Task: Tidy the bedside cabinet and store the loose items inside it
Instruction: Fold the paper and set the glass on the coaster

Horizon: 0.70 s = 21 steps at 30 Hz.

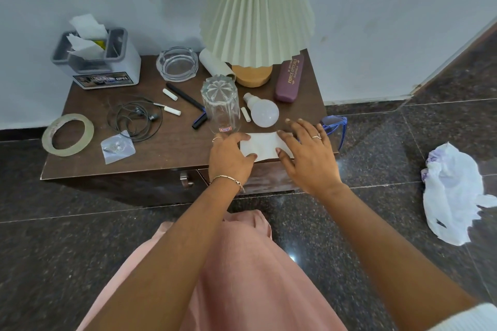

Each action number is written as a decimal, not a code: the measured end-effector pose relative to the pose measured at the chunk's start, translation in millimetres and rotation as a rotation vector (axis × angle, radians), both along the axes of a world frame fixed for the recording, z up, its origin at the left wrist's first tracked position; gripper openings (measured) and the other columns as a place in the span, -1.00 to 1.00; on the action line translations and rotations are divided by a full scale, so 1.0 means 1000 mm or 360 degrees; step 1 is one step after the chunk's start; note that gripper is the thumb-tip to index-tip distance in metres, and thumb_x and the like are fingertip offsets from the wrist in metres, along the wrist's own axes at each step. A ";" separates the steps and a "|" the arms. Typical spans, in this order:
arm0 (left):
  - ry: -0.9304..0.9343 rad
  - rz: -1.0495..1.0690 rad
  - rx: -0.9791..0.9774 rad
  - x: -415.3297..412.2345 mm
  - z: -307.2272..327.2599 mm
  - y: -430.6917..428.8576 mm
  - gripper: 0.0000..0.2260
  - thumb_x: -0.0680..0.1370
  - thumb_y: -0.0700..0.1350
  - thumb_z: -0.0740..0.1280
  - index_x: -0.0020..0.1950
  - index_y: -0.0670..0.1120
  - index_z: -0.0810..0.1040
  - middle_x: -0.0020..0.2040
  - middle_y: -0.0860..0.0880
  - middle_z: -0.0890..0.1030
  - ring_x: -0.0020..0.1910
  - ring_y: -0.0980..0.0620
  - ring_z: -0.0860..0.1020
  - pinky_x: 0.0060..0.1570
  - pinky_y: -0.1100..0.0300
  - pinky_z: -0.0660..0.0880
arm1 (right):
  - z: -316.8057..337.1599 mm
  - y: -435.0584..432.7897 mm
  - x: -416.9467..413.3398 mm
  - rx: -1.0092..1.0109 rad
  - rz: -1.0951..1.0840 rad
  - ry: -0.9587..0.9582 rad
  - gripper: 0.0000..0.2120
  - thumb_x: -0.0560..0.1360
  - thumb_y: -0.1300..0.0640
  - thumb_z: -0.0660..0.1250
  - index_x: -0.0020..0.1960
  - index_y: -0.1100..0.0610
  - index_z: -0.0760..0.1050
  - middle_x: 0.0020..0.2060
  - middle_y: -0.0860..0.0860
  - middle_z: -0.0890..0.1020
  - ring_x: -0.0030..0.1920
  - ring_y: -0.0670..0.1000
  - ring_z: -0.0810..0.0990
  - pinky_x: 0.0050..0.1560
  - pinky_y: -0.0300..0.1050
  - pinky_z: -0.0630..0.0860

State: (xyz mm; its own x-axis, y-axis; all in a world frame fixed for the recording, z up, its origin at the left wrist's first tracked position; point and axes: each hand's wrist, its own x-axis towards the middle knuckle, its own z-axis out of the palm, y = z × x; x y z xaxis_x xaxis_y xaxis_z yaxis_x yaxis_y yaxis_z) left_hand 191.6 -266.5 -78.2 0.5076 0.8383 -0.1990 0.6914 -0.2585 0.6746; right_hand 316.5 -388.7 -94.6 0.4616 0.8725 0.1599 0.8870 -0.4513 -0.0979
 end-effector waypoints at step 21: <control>-0.0088 0.0299 -0.0317 -0.005 0.013 0.016 -0.83 0.46 -0.08 0.33 0.00 -0.07 0.62 -0.12 -0.01 0.60 -0.11 0.02 0.52 -0.13 0.23 0.36 | -0.003 0.000 0.003 0.0287 0.0386 0.0346 -0.56 0.30 0.53 0.22 0.14 0.26 0.45 0.05 0.16 0.56 0.12 0.14 0.49 0.34 0.13 0.38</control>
